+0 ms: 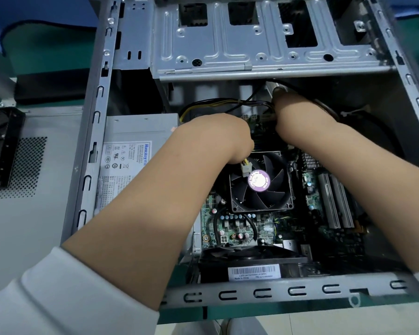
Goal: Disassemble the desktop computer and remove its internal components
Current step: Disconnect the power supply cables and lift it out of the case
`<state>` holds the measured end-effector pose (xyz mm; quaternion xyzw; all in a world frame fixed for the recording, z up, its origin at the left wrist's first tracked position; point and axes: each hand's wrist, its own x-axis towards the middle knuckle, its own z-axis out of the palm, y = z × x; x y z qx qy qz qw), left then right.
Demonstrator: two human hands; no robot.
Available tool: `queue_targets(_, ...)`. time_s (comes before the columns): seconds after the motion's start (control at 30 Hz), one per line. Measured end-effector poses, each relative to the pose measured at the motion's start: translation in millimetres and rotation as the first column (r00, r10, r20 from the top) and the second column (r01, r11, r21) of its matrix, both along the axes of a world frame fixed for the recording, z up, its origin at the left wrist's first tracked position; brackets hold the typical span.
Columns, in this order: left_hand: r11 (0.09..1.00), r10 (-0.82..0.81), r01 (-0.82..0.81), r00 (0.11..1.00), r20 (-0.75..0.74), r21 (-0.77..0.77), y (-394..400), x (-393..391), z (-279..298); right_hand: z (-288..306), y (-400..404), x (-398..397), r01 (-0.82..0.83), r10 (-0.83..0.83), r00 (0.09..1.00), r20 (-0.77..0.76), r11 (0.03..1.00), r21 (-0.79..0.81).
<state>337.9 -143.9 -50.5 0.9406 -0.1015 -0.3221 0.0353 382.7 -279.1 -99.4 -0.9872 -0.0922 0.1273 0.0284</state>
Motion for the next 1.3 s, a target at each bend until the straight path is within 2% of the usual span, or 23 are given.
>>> queue_targets(0.1, 1.000, 0.001, -0.001, 1.000, -0.002, -0.005, 0, 0, 1, -3, 2, -5, 0.051, -0.052, 0.997, 0.053, 0.998, 0.032)
queue_targets(0.27, 1.000, 0.007, -0.007, 1.000, -0.003, -0.008, 1, 0, 1, 5, 0, 6, 0.003, -0.002, 0.998, -0.064, 1.000, 0.016)
queue_targets(0.4, 1.000, 0.002, -0.002, 1.000, 0.003, 0.001, 0, 2, -1, 2, 4, 4, 0.087, -0.075, 0.993, -0.089, 0.986, 0.142)
queue_targets(0.57, 1.000, -0.003, 0.003, 1.000, -0.001, -0.002, 0, 3, -1, -9, 4, 1, 0.049, -0.057, 0.997, 0.045, 0.987, 0.151)
queue_targets(0.9, 1.000, -0.020, 0.020, 1.000, -0.001, -0.002, 0, 4, -2, -11, 5, -1, 0.047, -0.049, 0.997, 0.066, 0.998, 0.032)
queue_targets(1.1, 1.000, -0.025, 0.025, 1.000, -0.003, -0.002, -2, 4, -2, -10, 3, -6, -0.094, 0.105, 0.985, 0.134, 0.992, -0.087)
queue_targets(1.2, 1.000, -0.020, 0.020, 1.000, 0.002, 0.003, -2, 2, 0, -8, 0, -2, -0.132, 0.139, 0.988, 0.073, 0.987, -0.093)
queue_targets(1.3, 1.000, -0.010, 0.010, 1.000, -0.002, -0.002, -1, 2, 0, -3, -3, 1, -0.081, 0.082, 0.997, 0.003, 0.996, -0.041)
